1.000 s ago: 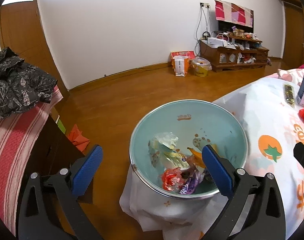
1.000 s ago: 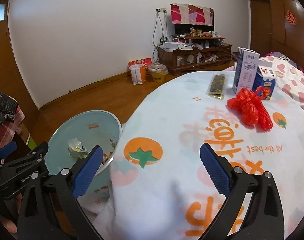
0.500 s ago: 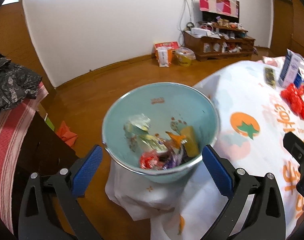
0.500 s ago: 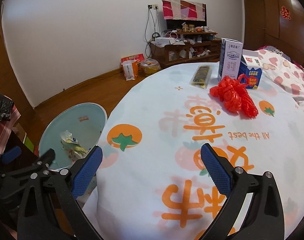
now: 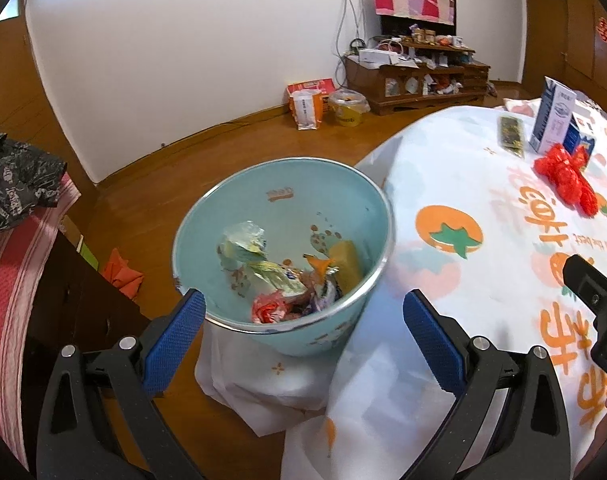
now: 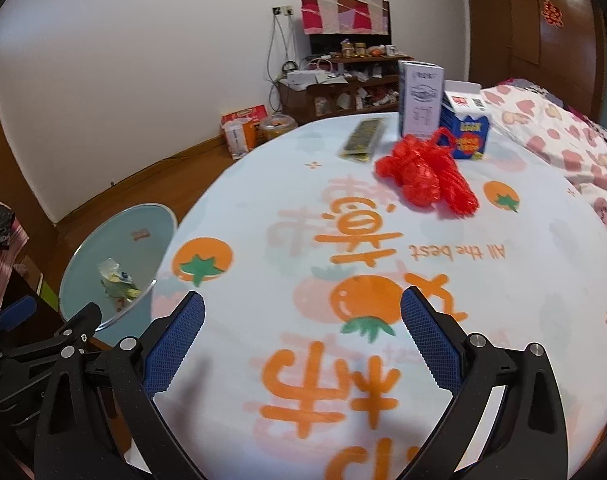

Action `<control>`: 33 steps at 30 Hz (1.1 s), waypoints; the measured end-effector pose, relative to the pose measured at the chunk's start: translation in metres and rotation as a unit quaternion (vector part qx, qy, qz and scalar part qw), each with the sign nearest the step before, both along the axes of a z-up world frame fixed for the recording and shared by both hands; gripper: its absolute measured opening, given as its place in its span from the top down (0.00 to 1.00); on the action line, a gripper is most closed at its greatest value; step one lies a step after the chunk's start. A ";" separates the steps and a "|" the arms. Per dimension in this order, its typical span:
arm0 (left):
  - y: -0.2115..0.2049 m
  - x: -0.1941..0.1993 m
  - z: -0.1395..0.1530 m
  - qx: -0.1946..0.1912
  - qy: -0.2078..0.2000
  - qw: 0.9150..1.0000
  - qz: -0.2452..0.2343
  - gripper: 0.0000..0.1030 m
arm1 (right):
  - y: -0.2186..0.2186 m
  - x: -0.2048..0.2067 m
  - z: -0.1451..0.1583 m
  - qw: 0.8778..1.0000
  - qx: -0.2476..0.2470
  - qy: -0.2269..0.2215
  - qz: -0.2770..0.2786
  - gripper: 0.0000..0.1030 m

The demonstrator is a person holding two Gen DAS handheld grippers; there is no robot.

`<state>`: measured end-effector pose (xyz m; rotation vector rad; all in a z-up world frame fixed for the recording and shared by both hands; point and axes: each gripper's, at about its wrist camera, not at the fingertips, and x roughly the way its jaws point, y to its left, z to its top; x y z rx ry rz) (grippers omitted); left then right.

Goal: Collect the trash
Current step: 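Bring both tools back toward the red net bag on the table, then grasp the red net bag with the right tool while the left tool grasps the red plastic bag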

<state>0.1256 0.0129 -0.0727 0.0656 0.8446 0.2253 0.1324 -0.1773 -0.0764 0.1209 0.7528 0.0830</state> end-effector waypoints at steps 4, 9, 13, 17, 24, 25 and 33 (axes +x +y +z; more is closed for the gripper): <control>-0.014 0.000 -0.002 -0.004 0.003 1.000 -0.016 0.06 | -0.016 -0.006 -0.002 1.000 0.000 0.001 -0.008 0.06; -0.035 0.003 -0.007 -0.005 0.008 0.999 -0.043 0.06 | -0.045 -0.011 -0.006 0.999 0.000 0.000 -0.033 0.07; -0.051 0.006 -0.011 -0.013 0.016 0.998 -0.061 0.06 | -0.071 -0.014 -0.009 0.998 -0.002 0.005 -0.058 0.07; -0.066 0.007 -0.014 -0.009 0.019 0.996 -0.084 0.06 | -0.093 -0.017 -0.016 0.997 -0.001 0.013 -0.077 0.08; -0.082 0.019 -0.016 -0.010 0.019 0.994 -0.107 0.07 | -0.129 -0.002 -0.019 0.995 0.003 0.022 -0.094 0.29; -0.084 0.021 -0.015 -0.009 0.018 0.994 -0.109 0.07 | -0.135 0.003 -0.017 0.995 0.002 0.019 -0.097 0.29; -0.112 0.063 0.001 -0.006 -0.005 0.992 -0.127 0.07 | -0.162 0.079 0.001 0.996 -0.004 -0.001 -0.084 0.48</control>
